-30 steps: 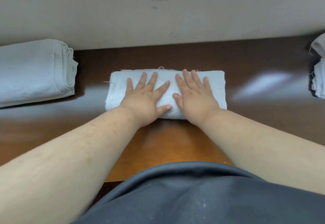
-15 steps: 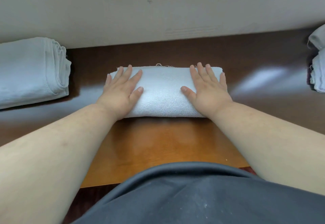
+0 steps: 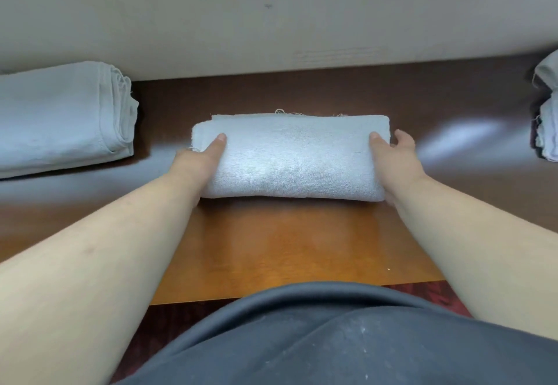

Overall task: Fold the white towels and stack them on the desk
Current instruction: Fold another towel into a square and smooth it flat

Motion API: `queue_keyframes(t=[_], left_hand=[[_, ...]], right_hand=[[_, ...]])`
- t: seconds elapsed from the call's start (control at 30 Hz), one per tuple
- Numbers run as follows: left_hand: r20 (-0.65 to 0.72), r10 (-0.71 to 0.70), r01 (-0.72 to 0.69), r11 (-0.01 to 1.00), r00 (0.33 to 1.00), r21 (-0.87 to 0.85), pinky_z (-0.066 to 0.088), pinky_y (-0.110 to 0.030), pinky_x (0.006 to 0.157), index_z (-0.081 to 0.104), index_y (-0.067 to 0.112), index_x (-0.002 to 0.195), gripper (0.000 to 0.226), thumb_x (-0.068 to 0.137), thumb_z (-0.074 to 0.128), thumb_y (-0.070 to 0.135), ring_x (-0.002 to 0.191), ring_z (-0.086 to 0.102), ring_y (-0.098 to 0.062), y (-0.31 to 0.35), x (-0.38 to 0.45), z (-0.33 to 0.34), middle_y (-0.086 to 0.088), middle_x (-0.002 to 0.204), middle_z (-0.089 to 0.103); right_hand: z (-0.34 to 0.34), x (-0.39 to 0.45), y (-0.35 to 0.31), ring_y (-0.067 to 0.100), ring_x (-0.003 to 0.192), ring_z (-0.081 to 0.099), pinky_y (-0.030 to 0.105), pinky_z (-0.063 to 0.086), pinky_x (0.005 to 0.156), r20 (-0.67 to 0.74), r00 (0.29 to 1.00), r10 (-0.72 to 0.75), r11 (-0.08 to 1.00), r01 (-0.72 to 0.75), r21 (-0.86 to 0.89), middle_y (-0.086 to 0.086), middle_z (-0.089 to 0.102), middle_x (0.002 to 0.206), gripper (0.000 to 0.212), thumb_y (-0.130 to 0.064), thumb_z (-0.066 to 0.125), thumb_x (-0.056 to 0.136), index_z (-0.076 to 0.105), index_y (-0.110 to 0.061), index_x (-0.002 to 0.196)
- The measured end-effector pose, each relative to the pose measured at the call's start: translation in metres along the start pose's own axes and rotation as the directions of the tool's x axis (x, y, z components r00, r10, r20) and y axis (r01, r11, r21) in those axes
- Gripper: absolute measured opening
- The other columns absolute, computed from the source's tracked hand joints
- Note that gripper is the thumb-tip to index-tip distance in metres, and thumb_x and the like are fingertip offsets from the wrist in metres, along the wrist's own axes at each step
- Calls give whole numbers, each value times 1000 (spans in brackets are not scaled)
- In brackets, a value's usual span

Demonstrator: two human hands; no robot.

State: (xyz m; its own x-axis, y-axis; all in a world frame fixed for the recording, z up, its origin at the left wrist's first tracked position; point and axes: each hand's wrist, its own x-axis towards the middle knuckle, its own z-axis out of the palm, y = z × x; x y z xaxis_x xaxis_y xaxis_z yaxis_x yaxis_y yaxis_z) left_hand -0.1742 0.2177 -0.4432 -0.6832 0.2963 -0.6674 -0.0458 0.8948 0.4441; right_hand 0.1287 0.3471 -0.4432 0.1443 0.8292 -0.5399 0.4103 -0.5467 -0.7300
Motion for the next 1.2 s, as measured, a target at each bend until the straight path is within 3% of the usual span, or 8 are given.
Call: queue_keyframes(t=[0.1, 0.2, 0.33, 0.47, 0.6, 0.77, 0.93, 1.2], left_hand=[[180, -32, 55, 991, 983, -122, 51, -37, 87, 53, 20, 129, 85, 67, 68, 75, 98, 67, -26, 7, 1, -6, 3, 118, 65], [322, -71, 142, 969, 944, -200, 59, -38, 57, 60, 22, 116, 61, 72, 77, 61, 66, 74, -20, 11, -7, -7, 0, 90, 75], [369, -139, 230, 949, 919, -216, 58, -36, 51, 63, 19, 109, 53, 75, 76, 58, 62, 73, -20, 4, -23, -1, -2, 78, 76], [290, -66, 172, 918, 955, -357, 54, -36, 45, 60, 19, 106, 46, 79, 75, 54, 61, 73, -21, 0, -45, -4, -1, 76, 76], [191, -39, 121, 891, 981, -439, 58, -44, 58, 53, 19, 118, 59, 77, 75, 56, 70, 74, -25, -4, -68, -28, -5, 102, 72], [90, 8, 38, 864, 996, -503, 60, -44, 61, 40, 26, 138, 76, 78, 71, 60, 78, 73, -24, -8, -87, -82, 1, 115, 65], [71, 49, -2, 835, 996, -550, 58, -45, 58, 47, 27, 122, 58, 80, 71, 58, 77, 73, -25, -34, -90, -157, 1, 107, 66], [49, 140, -95, 849, 989, -519, 58, -36, 56, 34, 37, 138, 85, 69, 72, 69, 80, 73, -20, -78, -75, -297, 9, 116, 60]], right_hand=[[-8, 5, -9, 23, 87, 70, 47, 58, 80, 110, 980, 168, 981, -177, 83, 1, 67, 112, 73, -46, 75, 81, 43, -17, 139], [-21, 12, -21, 25, 74, 74, 53, 54, 85, 296, 898, 325, 942, -335, -16, 3, 77, 83, 39, -44, 76, 83, 66, -15, 108], [-38, 16, -26, 25, 80, 75, 48, 54, 86, 434, 789, 434, 893, -441, -92, 6, 77, 91, 33, -44, 73, 86, 69, -16, 105], [-50, 10, -22, 27, 78, 75, 43, 56, 73, 476, 801, 363, 907, -420, 15, 7, 77, 94, 35, -43, 69, 88, 68, -15, 109], [-50, -1, -36, 30, 85, 75, 46, 59, 62, 511, 829, 227, 936, -330, 120, 9, 76, 101, 44, -37, 69, 89, 59, -16, 126], [-30, -35, -78, 30, 91, 74, 45, 59, 67, 546, 832, 97, 969, -205, 140, 10, 75, 108, 48, -38, 67, 91, 54, -17, 131], [10, -96, -110, 25, 87, 75, 37, 56, 68, 605, 795, 31, 980, -144, 139, 9, 76, 103, 37, -36, 61, 95, 61, -12, 123], [84, -210, -143, 21, 83, 75, 36, 56, 64, 605, 796, -16, 981, -104, 163, 5, 77, 100, 35, -43, 59, 96, 66, -14, 114]])
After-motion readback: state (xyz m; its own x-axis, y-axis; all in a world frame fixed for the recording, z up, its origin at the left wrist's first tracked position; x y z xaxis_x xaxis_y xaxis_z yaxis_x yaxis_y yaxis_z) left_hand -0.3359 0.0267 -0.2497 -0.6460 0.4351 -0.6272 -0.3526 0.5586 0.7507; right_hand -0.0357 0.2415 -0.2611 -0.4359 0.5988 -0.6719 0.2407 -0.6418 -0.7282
